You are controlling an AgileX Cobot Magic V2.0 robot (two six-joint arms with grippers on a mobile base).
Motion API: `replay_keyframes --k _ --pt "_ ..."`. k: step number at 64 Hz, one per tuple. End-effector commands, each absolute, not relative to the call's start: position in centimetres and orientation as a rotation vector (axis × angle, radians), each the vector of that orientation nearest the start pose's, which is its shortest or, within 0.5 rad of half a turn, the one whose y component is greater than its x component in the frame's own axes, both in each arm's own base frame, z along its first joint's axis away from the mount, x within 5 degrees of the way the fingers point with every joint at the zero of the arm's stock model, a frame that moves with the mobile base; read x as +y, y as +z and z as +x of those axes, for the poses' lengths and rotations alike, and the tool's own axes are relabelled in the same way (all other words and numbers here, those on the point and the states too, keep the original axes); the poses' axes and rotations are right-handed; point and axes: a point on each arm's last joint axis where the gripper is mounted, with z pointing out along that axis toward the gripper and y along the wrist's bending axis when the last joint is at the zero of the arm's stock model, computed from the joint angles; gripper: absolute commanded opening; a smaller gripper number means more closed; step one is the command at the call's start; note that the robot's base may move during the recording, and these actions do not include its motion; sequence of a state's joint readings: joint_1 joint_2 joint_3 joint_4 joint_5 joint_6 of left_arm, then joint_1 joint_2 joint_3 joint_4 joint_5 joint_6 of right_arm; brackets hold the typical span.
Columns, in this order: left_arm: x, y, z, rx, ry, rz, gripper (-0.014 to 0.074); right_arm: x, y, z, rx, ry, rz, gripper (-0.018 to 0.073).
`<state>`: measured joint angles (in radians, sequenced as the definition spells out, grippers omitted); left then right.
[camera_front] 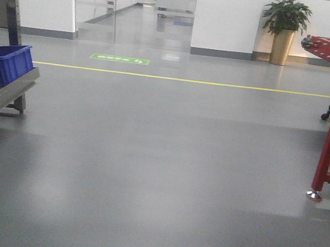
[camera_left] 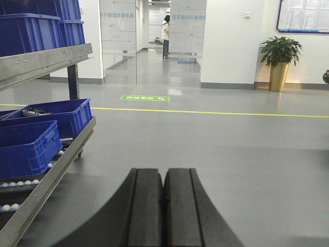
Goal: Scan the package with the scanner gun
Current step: 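Drive the base forward down the aisle past the blue bins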
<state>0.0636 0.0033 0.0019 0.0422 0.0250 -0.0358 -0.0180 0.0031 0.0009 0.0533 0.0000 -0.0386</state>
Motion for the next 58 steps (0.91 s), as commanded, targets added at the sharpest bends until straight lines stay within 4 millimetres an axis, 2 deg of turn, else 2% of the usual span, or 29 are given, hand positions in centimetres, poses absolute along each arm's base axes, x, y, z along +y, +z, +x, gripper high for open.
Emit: replay_keyframes --k 1,58 --pt "0.34 21.24 5.61 1.492 0.052 -0.043 -0.0111 -0.10 21.47 5.60 1.467 -0.011 0.015 -0.0168" --pt "0.34 21.24 5.61 1.492 0.052 -0.043 -0.0111 -0.10 21.47 5.60 1.467 -0.011 0.015 -0.0168"
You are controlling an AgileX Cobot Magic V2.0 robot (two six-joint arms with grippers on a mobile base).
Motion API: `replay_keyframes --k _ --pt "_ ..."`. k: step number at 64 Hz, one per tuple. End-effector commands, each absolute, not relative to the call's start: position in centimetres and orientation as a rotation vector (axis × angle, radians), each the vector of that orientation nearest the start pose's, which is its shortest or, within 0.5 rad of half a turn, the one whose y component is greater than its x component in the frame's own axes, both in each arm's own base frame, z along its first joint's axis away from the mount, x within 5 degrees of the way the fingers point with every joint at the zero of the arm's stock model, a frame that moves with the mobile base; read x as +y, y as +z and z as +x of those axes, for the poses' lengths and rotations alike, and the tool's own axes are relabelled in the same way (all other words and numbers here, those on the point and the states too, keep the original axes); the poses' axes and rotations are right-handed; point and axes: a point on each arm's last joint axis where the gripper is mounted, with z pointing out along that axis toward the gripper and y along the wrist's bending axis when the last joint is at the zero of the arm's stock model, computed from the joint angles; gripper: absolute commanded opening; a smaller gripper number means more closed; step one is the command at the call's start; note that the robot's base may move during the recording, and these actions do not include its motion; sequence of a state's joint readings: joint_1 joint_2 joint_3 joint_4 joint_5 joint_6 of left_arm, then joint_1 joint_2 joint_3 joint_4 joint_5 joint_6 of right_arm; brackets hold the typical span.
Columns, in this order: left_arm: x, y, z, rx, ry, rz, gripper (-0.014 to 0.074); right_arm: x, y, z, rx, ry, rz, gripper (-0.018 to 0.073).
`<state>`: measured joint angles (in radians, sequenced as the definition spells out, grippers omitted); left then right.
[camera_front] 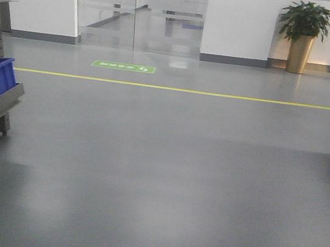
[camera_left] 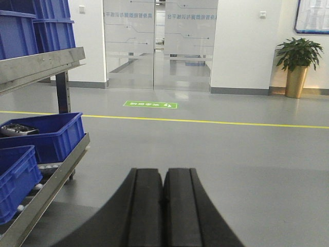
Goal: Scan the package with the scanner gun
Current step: 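Drive the base forward down the aisle past the blue bins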
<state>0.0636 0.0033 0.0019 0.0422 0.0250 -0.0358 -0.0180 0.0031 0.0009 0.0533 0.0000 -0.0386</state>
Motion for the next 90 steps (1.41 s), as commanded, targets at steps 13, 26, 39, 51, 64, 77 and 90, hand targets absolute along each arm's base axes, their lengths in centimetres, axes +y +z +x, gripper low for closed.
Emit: replay_keyframes --k 13,26,39,51,64,77,90 --pt "0.34 21.24 5.61 1.492 0.052 -0.043 -0.0111 -0.09 21.47 5.60 1.467 -0.010 0.014 -0.0168" --pt "0.34 21.24 5.61 1.492 0.052 -0.043 -0.0111 -0.09 21.47 5.60 1.467 -0.010 0.014 -0.0168" --pt "0.34 21.24 5.61 1.492 0.052 -0.043 -0.0111 -0.09 21.47 5.60 1.467 -0.010 0.014 -0.0168" --pt "0.36 21.24 5.61 1.492 0.054 -0.045 -0.0111 -0.09 21.47 5.60 1.467 -0.010 0.014 -0.0168" --pt "0.36 21.24 5.61 1.492 0.054 -0.045 -0.0111 -0.09 21.47 5.60 1.467 -0.010 0.014 -0.0168" --pt "0.36 21.24 5.61 1.492 0.054 -0.045 -0.0111 -0.09 21.47 5.60 1.467 -0.010 0.014 -0.0168" --pt "0.36 21.24 5.61 1.492 0.054 -0.045 -0.0111 -0.09 21.47 5.60 1.467 -0.010 0.014 -0.0168"
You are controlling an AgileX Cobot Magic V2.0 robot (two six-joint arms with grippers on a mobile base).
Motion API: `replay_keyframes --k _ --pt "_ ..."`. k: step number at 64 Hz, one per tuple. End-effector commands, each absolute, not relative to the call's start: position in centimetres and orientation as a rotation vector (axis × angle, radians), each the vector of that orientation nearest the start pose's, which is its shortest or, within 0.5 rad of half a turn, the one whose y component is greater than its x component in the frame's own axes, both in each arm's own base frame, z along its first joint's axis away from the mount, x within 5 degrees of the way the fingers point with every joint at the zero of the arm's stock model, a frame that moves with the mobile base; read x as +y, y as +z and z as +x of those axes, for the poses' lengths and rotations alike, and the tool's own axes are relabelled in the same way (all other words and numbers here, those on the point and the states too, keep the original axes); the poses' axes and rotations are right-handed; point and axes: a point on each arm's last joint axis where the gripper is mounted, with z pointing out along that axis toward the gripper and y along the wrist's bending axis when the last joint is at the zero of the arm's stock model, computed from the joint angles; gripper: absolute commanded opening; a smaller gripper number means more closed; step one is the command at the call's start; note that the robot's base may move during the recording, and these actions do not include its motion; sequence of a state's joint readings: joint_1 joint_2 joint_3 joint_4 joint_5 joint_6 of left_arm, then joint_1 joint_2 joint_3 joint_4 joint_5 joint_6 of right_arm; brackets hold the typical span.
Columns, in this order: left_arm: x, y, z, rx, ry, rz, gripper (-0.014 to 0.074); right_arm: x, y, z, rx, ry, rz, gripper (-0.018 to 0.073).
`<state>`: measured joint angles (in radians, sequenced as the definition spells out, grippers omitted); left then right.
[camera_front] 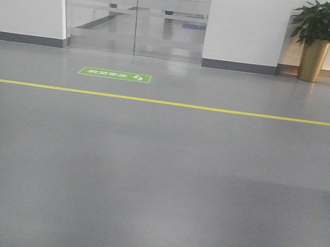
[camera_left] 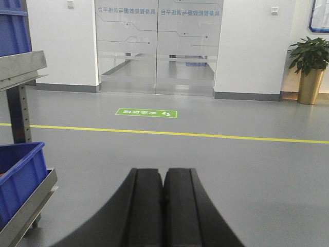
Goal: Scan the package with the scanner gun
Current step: 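Drive the base forward down the aisle past the blue bins, then turn the base toward the red table with the box and scanner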
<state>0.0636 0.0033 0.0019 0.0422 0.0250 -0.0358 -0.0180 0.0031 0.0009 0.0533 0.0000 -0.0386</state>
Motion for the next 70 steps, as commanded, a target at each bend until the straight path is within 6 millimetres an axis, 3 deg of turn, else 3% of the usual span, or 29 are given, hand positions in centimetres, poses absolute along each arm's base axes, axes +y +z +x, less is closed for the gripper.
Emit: replay_keyframes --k 1,70 --pt "0.36 21.24 5.61 1.492 0.054 -0.045 -0.0111 -0.09 21.47 5.60 1.467 -0.010 0.014 -0.0168" --pt "0.49 21.24 5.60 1.492 0.073 -0.063 -0.0111 -0.09 21.47 5.60 1.467 -0.010 0.014 -0.0168"
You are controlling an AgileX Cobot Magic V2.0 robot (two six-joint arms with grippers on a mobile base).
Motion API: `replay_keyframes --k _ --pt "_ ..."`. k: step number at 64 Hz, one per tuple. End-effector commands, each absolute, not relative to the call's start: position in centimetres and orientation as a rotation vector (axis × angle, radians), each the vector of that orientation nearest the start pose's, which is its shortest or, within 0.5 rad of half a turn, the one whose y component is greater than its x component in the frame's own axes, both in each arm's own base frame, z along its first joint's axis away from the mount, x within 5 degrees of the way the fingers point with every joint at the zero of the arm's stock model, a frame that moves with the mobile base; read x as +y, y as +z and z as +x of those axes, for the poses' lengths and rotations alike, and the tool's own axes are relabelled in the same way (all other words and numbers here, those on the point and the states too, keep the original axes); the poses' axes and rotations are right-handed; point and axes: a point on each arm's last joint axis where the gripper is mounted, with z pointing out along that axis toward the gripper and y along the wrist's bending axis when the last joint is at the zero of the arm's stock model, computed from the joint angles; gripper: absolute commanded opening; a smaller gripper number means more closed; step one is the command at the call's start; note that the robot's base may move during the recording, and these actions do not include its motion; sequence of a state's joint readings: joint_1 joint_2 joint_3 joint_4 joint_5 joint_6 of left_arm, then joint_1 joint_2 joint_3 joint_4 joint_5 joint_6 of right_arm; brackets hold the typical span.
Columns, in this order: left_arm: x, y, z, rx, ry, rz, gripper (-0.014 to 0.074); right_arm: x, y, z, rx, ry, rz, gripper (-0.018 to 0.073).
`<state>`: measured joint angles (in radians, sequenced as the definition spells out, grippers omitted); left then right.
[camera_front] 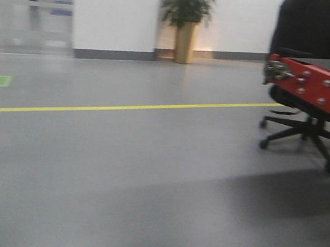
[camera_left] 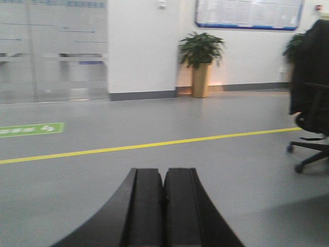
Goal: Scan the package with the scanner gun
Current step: 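Turn the base toward the red table with the box and scanner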
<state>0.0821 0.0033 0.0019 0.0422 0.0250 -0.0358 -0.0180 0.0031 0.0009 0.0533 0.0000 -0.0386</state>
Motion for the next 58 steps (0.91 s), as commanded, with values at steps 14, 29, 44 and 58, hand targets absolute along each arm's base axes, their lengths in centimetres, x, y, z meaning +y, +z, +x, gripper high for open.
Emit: replay_keyframes --k 14,29,44,58 --pt "0.49 21.24 5.60 1.492 0.073 -0.063 -0.0111 -0.09 21.47 5.60 1.467 -0.010 0.014 -0.0168" --pt "0.49 21.24 5.60 1.492 0.073 -0.063 -0.0111 -0.09 21.47 5.60 1.467 -0.010 0.014 -0.0168" --pt "0.49 21.24 5.60 1.492 0.073 -0.063 -0.0111 -0.09 21.47 5.60 1.467 -0.010 0.014 -0.0168" --pt "0.49 21.24 5.60 1.492 0.073 -0.063 -0.0111 -0.09 21.47 5.60 1.467 -0.010 0.014 -0.0168"
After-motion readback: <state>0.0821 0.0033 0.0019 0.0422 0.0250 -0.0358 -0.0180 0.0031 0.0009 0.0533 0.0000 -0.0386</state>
